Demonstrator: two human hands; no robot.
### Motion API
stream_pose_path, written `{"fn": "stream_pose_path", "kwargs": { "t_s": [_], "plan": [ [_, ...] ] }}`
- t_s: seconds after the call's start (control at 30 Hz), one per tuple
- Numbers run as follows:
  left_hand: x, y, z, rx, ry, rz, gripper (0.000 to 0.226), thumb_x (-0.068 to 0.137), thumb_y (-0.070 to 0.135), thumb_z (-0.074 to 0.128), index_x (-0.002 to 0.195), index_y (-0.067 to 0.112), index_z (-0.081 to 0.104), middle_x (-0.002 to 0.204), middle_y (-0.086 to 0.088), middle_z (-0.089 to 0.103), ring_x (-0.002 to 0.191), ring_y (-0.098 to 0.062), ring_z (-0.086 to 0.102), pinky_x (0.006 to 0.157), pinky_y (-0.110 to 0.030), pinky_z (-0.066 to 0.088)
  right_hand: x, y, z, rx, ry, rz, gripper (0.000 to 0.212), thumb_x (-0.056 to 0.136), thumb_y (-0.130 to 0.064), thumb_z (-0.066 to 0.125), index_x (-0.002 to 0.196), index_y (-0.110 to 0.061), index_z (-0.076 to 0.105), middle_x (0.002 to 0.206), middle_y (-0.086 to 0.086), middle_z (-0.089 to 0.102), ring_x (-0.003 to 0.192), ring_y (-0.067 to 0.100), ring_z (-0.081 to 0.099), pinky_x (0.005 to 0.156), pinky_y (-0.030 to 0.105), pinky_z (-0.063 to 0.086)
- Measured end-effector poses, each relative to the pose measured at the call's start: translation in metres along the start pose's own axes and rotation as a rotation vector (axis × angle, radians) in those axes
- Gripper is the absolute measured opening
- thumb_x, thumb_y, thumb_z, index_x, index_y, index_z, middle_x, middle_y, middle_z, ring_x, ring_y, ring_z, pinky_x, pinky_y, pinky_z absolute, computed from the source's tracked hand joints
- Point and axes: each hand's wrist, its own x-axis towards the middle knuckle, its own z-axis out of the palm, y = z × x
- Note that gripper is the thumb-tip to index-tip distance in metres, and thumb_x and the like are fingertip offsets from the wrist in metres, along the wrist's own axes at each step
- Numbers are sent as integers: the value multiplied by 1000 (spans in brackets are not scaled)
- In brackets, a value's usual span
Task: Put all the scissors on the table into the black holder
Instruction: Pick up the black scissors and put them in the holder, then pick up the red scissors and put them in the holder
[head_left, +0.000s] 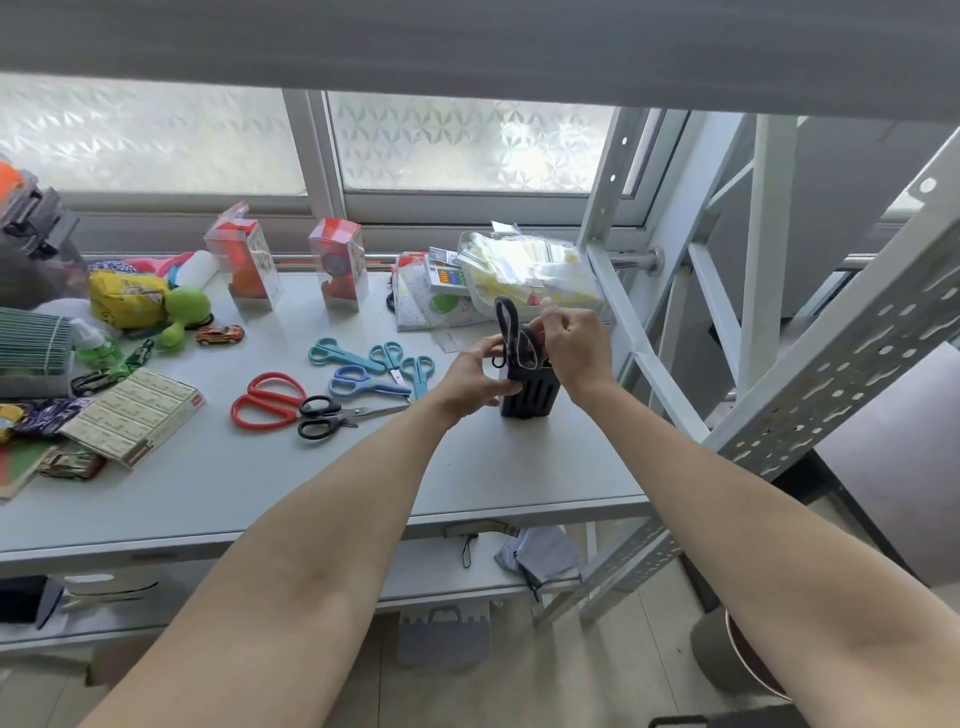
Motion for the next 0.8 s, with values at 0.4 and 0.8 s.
{"fn": "stream_pose_path", "kwargs": {
  "t_s": [0.4, 0.8],
  "plan": [
    [-26, -37, -31, 74, 314, 22, 40, 91, 8, 59, 131, 9, 55, 120, -14, 63, 75, -20, 63, 65, -30, 57, -6, -69, -5, 35, 383, -305, 41, 101, -33, 42, 82, -13, 72, 77, -2, 71, 65, 17, 62, 63, 32, 48],
    [-87, -101, -155, 269, 1016, -355, 41, 92, 7, 52, 134, 8, 51, 139, -18, 43, 120, -36, 55, 104, -37, 42, -68, -77, 159, -398, -603, -353, 30, 96, -23, 51, 122, -15, 63, 125, 11, 60, 112, 34, 59, 90, 40, 48]
  ]
}}
